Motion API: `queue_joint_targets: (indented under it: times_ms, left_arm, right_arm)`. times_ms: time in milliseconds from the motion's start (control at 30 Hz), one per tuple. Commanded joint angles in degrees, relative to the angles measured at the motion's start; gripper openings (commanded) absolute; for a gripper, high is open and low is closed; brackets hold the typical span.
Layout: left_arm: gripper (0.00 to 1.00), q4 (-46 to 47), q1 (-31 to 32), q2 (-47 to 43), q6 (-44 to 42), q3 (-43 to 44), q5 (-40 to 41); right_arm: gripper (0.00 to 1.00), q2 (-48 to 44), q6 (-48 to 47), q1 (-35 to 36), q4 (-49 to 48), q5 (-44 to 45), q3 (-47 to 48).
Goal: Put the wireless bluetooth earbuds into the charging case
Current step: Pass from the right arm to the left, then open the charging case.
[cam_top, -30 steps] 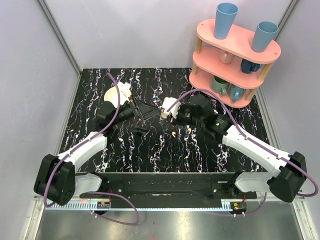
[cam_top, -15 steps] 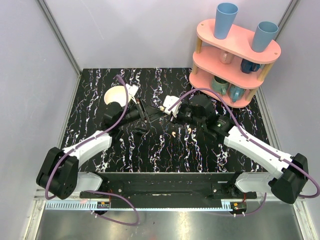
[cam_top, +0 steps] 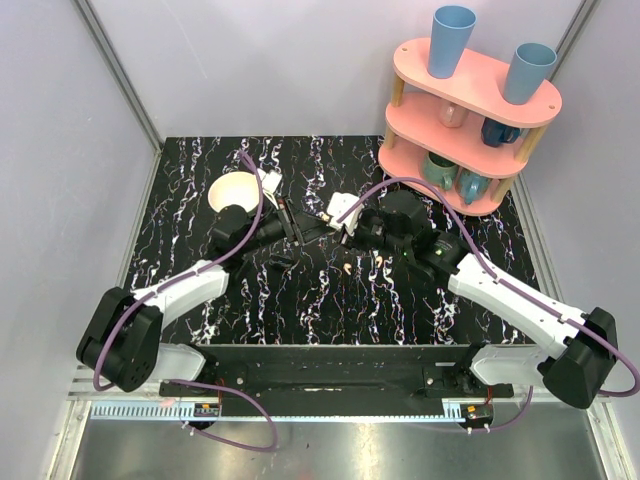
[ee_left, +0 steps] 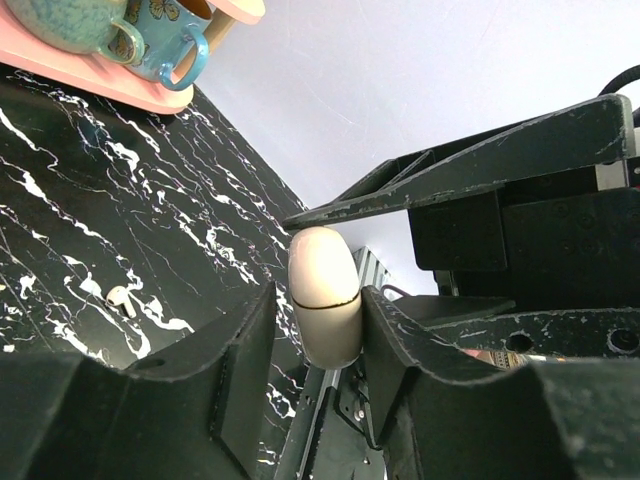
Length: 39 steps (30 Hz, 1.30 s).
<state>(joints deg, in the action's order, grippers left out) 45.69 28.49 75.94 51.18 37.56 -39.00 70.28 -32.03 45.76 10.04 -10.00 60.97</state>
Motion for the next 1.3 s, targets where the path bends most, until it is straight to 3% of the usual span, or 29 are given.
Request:
queue_joint_targets:
  times_ms: [0,333,367,400,533,700,867,1000,1100,1267]
  left_arm:
    - [0.4,5.0,0.5,0.8,0.4,1.6,0.4]
    - [0.09,5.2,0.7,1.0,0.1,2.0,0.0]
    - [0.08,5.2,0.7,1.1,-0.1,2.0,-0.5]
    - [0.0,5.1,0.8,1.1,-0.5,2.1,-0.8]
    - [0.0,4.6,0.8,0.2,-4.5,2.1,-2.0]
    - [0.0,1.9,0.7,-5.8,-15.0,1.6,-1.2]
    - [0.0,6.3,0.7,-11.9,-24.2,-1.5,1.2]
    - [0.0,20.1,0.8,-17.0,-29.3,-7.8,4.4]
    - [0.0,21.1,0.7,-20.7,-32.9,-9.4,3.8]
    - [0.0,20.9,0.7,-25.3,-34.5,-10.0,3.9]
  right_arm:
    - [0.11,-2.4,0.0,0.6,-4.0,-0.3,-0.1]
    - [0.15,-3.4,-0.2,0.6,-4.9,-0.5,-1.2]
    - [0.2,-3.5,-0.1,0.6,-5.2,-0.1,-1.4]
    - [0.34,-3.6,0.1,0.6,-6.3,0.3,-1.6]
    - [0.63,-5.0,2.6,0.6,-8.2,3.1,-1.4]
    - [0.86,-8.0,10.3,0.6,-9.5,7.2,0.4]
    - [0.92,-11.2,23.7,0.6,-11.0,8.8,3.0]
    - [0.93,-11.4,35.2,0.6,-6.4,9.7,7.2]
    - [0.92,-10.3,44.8,0.6,-5.4,5.5,9.9]
    - [0.92,-6.3,51.8,0.6,-4.2,-8.0,14.8]
